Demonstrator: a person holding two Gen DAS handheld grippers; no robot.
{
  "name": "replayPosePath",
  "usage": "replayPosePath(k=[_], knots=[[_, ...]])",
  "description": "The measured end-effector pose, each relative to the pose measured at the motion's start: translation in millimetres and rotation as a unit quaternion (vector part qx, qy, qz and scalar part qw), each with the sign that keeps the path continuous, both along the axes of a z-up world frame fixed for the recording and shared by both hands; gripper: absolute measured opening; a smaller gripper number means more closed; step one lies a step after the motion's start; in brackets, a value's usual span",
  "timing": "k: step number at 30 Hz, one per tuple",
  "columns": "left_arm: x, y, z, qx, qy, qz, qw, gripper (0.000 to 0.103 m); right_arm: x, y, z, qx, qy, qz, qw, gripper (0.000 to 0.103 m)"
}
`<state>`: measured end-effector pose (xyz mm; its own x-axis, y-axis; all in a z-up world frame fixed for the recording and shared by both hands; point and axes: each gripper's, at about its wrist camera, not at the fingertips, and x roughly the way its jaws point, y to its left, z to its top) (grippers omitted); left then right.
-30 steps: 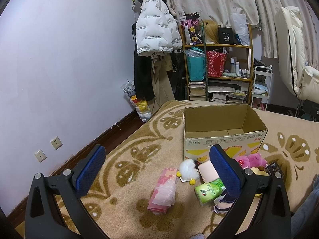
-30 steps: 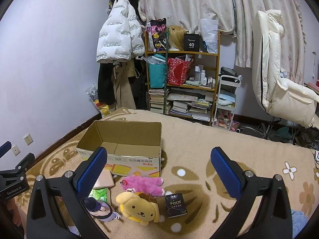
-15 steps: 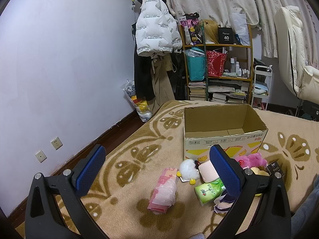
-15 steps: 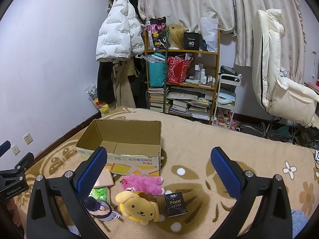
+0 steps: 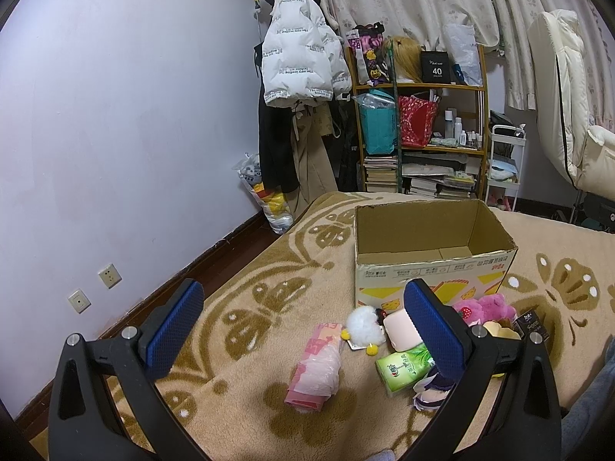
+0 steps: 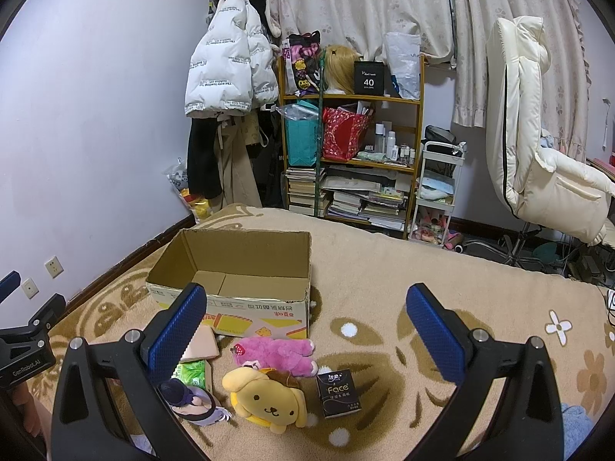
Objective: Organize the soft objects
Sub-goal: 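Lower left tool onto pink tissue roll while right tool grasps pink plush bear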
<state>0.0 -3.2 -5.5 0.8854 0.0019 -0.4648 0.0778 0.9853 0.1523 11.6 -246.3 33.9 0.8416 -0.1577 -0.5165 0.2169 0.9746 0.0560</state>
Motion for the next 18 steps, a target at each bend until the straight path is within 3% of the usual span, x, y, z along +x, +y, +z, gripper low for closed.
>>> replayPosePath(k=[9,13,18], knots=[[15.1,13.8,-14.6,0.008,0.041,0.028,0.9987,0.103,6.9,-3.6,-15.7,0.007,0.017,0.010,1.000,0.103],[25.5,22.3,-13.9,-0.005,0.055,0.042,0.9976,0.103,10.8,-4.3,-20.7,0.005,0.028,0.013,1.000,0.103],[44.3,38.2,-19.3,-0.051,0.087,0.052,0.9936,0.103,22.3,-7.5,-26.4,0.006,0.046,0.011,0.999,0.103]])
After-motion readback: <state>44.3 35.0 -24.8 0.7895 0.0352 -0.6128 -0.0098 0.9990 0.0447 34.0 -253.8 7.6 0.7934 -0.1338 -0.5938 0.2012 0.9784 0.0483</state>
